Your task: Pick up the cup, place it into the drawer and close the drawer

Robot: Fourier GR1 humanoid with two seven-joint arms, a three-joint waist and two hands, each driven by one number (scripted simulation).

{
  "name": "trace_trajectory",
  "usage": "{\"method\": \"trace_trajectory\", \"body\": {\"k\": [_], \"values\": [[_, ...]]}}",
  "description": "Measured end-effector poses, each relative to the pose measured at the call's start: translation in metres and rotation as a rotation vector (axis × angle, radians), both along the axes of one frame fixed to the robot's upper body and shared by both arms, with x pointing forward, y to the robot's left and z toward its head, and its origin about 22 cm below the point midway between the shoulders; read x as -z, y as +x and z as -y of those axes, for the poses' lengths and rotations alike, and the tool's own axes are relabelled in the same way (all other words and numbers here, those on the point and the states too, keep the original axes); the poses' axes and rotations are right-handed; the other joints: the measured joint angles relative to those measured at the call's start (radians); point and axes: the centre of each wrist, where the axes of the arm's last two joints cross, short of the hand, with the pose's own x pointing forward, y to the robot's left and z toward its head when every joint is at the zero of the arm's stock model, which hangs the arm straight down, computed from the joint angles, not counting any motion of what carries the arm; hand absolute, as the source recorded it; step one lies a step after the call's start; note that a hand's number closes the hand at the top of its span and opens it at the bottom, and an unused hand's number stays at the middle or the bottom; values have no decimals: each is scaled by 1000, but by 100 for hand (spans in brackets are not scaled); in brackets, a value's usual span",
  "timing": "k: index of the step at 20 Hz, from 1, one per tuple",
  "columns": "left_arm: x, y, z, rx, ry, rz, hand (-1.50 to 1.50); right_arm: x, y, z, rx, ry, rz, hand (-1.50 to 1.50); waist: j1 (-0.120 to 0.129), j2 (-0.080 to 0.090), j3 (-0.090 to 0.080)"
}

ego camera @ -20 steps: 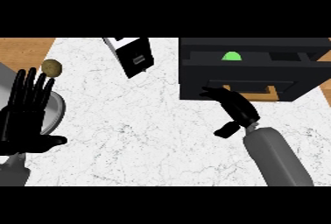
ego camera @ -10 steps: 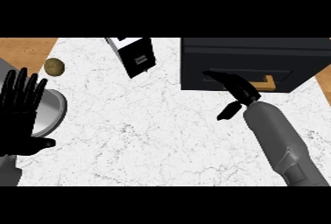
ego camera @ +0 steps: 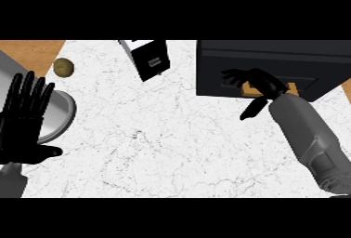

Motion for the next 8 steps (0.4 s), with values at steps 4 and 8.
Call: {"method": "trace_trajectory", "body": {"k": [4,8], "values": [[3,1,3,7,7,1,-150,-1,1,6,-17,3,-19,-150,8,0,-2],[4,3,8,14,12,6,-150,-1,2,11,-30,7,-38,-150,14,-1,-4]]}}
